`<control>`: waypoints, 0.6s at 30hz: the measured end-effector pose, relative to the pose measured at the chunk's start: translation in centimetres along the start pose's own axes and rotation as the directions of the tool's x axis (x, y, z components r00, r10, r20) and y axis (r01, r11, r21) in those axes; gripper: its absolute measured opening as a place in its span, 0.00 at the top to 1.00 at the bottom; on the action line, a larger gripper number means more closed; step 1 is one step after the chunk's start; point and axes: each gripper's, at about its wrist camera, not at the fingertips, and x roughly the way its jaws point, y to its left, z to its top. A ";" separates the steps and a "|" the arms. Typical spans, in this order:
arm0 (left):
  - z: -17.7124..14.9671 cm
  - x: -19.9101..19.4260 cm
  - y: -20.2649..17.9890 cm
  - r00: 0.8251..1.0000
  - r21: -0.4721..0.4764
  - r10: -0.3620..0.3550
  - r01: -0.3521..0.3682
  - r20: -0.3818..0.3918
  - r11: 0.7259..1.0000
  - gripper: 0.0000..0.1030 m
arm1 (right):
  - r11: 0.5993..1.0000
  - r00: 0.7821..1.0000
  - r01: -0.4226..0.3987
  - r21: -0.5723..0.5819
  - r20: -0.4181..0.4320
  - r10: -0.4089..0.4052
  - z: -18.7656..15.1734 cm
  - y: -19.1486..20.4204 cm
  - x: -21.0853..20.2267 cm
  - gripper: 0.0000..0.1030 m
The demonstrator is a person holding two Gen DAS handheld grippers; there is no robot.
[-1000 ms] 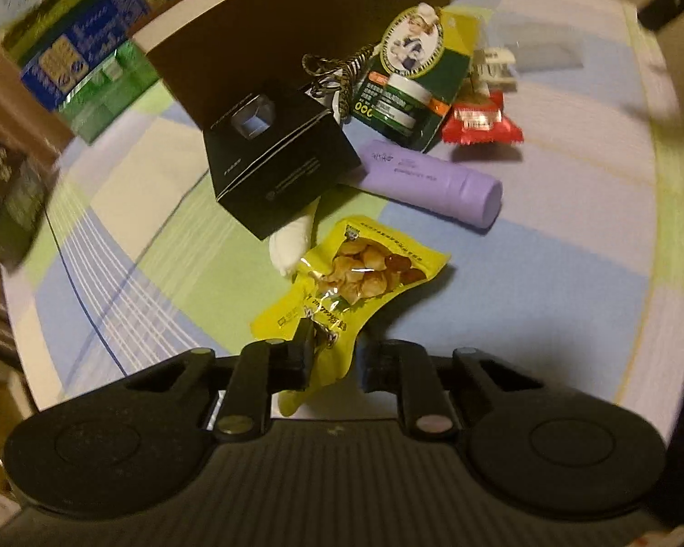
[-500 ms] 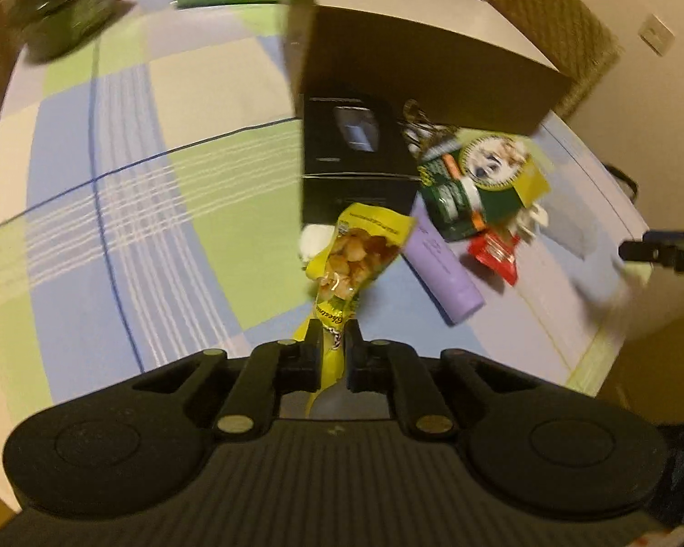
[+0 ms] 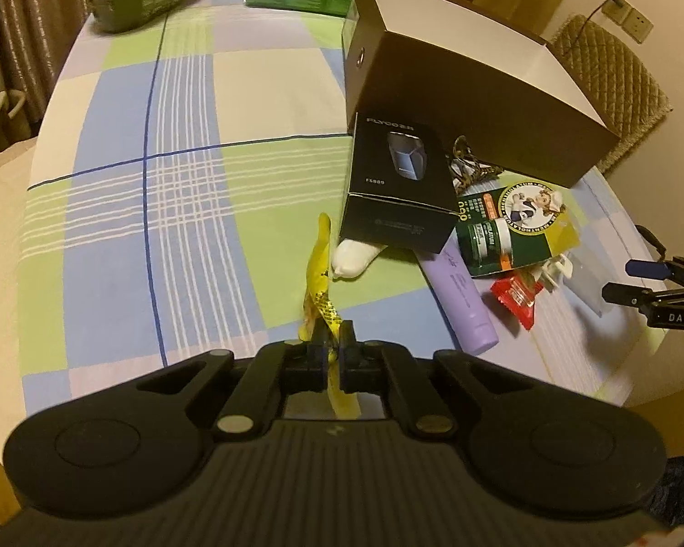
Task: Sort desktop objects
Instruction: 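Lift the yellow snack bag with the left gripper while the right gripper grasps the clear cup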
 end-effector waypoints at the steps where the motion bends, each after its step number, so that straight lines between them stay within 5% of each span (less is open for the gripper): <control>1: 0.0 0.0 -0.1 1.000 -0.002 0.006 -0.006 0.000 1.000 0.98 | 1.000 1.000 -0.003 -0.011 -0.005 0.003 0.1 -0.2 0.2 0.30; 10: 0.1 1.2 -2.2 0.999 0.031 0.054 -0.054 -0.003 0.998 0.96 | 0.995 0.999 -0.033 -0.093 -0.040 0.030 1.1 -0.7 2.5 0.31; 18: -0.1 3.4 -2.5 0.994 -0.007 0.111 -0.111 -0.021 0.994 0.82 | 0.992 0.997 -0.053 -0.111 -0.062 0.046 1.2 -1.3 3.0 0.31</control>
